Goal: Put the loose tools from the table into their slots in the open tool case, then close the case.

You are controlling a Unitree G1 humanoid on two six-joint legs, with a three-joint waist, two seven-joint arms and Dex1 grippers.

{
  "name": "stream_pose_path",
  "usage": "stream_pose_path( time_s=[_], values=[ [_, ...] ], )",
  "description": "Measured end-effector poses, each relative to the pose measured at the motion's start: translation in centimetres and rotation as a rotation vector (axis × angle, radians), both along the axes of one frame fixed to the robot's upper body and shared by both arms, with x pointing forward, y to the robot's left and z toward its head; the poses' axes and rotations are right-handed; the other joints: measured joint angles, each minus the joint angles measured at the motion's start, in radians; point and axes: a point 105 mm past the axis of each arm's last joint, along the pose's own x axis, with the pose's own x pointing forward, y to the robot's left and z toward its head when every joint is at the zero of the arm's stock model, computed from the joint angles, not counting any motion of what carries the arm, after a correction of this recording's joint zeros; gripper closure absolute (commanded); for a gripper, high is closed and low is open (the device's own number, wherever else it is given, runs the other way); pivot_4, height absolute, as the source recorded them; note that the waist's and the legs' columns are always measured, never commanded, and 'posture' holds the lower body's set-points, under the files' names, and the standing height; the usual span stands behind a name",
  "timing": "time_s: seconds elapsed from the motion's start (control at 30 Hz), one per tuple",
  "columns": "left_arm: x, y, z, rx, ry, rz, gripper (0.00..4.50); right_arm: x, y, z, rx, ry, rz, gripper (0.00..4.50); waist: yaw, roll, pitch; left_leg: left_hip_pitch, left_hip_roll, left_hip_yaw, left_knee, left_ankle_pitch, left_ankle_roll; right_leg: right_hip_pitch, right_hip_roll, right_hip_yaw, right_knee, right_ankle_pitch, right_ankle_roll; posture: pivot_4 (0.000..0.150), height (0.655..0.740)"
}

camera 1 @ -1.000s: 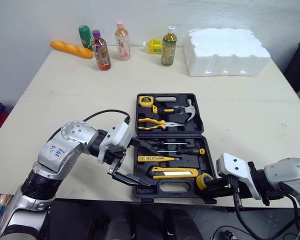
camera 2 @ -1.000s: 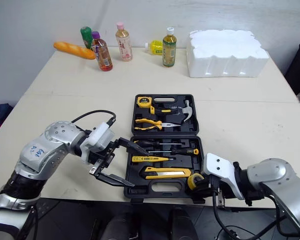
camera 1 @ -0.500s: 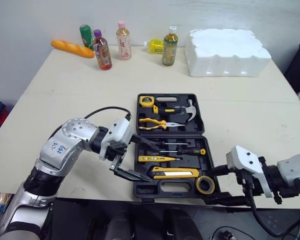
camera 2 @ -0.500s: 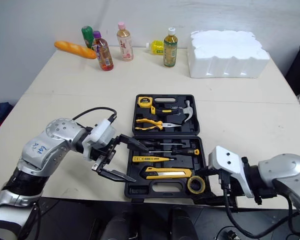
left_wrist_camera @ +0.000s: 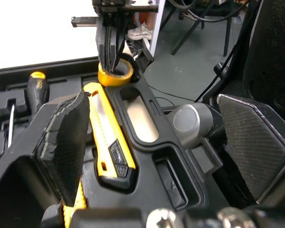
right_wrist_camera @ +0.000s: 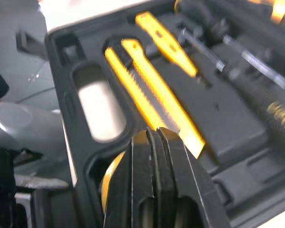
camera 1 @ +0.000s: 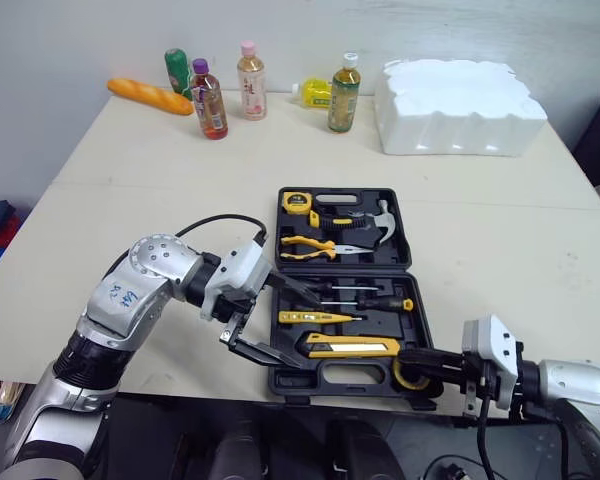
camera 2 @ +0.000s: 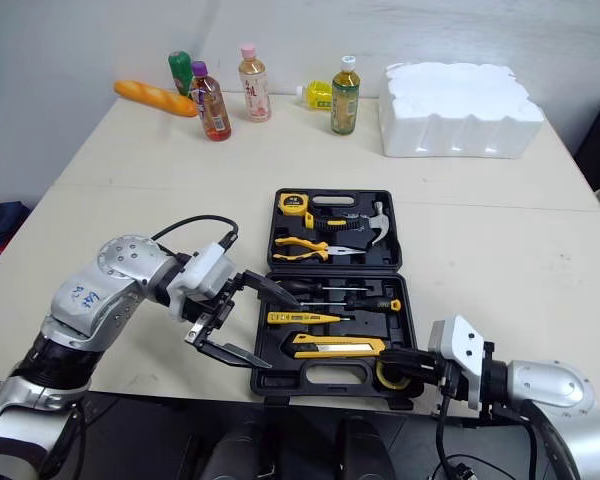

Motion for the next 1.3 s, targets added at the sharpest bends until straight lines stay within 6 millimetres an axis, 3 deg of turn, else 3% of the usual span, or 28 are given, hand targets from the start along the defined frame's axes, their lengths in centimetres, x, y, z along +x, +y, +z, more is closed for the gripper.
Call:
stream_pose_path(
  time_s=[0.3,0.47,0.67,0.8,0.93,1.03,1.1,1.2,1.27,1.3],
  values=[
    [0.3,-0.6,0.5,0.002,-0.038,-0.028,0.00,-0.7,-0.6,-1.5,-0.033,-0.029,-0.014,4.40,0.004,-0.002,-0.001,0.002,0.000,-0.002,0.000,0.000,0.000,0.004,0.000,0.000,-0.001,0.000,0.000,0.150,0.7355],
    [0.7,-0.3,0.3,0.015,-0.053,-0.020,0.00,-0.9,-1.4,-2.3,0.073,0.048,-0.081,4.40,0.004,-0.005,-0.003,0.013,0.002,-0.003,-0.002,-0.005,0.006,0.019,-0.003,-0.001,-0.008,0.000,0.000,0.150,0.7355],
    [1.0,-0.1,0.1,0.021,-0.052,-0.011,0.00,-1.0,-1.6,-2.2,0.079,0.072,-0.097,4.40,0.004,-0.006,-0.004,0.015,0.002,-0.003,-0.002,-0.009,0.011,0.021,-0.011,-0.001,-0.010,0.000,0.000,0.150,0.7355],
    [1.1,-0.1,-0.1,0.019,-0.052,0.003,0.00,-1.1,-1.4,-1.6,0.095,0.114,-0.112,4.40,0.003,-0.005,-0.003,0.014,0.001,-0.003,-0.002,-0.009,0.011,0.020,-0.016,-0.004,-0.009,0.000,0.000,0.150,0.7355],
    [2.5,1.0,-0.3,0.012,-0.043,0.120,0.00,-0.4,-2.0,1.7,0.132,0.096,-0.135,4.40,-0.001,-0.002,-0.001,0.013,0.000,-0.002,-0.002,-0.009,0.012,0.018,-0.016,-0.003,-0.008,0.001,0.001,0.150,0.7355],
    [4.1,3.3,-1.2,0.043,-0.040,0.267,0.90,2.2,-3.2,5.5,0.126,-0.015,-0.209,4.50,-0.010,0.000,0.000,0.013,0.000,-0.002,-0.003,-0.009,0.012,0.017,-0.016,-0.003,-0.007,0.001,0.001,0.150,0.7355],
    [5.1,5.0,-2.3,0.079,-0.024,0.355,1.88,3.5,-4.3,6.6,0.090,-0.040,-0.267,4.50,-0.007,0.000,0.000,0.013,0.000,-0.002,-0.004,-0.008,0.012,0.016,-0.016,-0.004,-0.008,0.000,0.000,0.150,0.7355],
    [6.0,6.6,-3.6,0.120,-0.003,0.445,3.31,4.8,-5.3,6.4,0.036,-0.037,-0.322,4.50,0.004,0.000,0.000,0.011,-0.001,-0.002,-0.006,-0.008,0.011,0.014,-0.016,-0.005,-0.009,-0.001,0.000,0.150,0.7355],
    [7.1,7.7,-4.1,0.129,-0.007,0.521,4.34,7.0,-6.0,6.2,-0.009,-0.045,-0.383,4.50,0.000,0.000,0.000,0.009,-0.001,-0.001,-0.003,-0.009,0.012,0.013,-0.017,-0.004,-0.009,0.000,0.001,0.150,0.7355],
    [8.0,8.2,-4.6,0.136,-0.008,0.576,4.48,8.3,-6.4,5.8,-0.041,-0.044,-0.418,4.50,-0.001,0.000,0.000,0.009,-0.003,0.000,-0.002,-0.008,0.014,0.013,-0.018,-0.005,-0.009,0.001,0.003,0.150,0.7355]
  ],
)
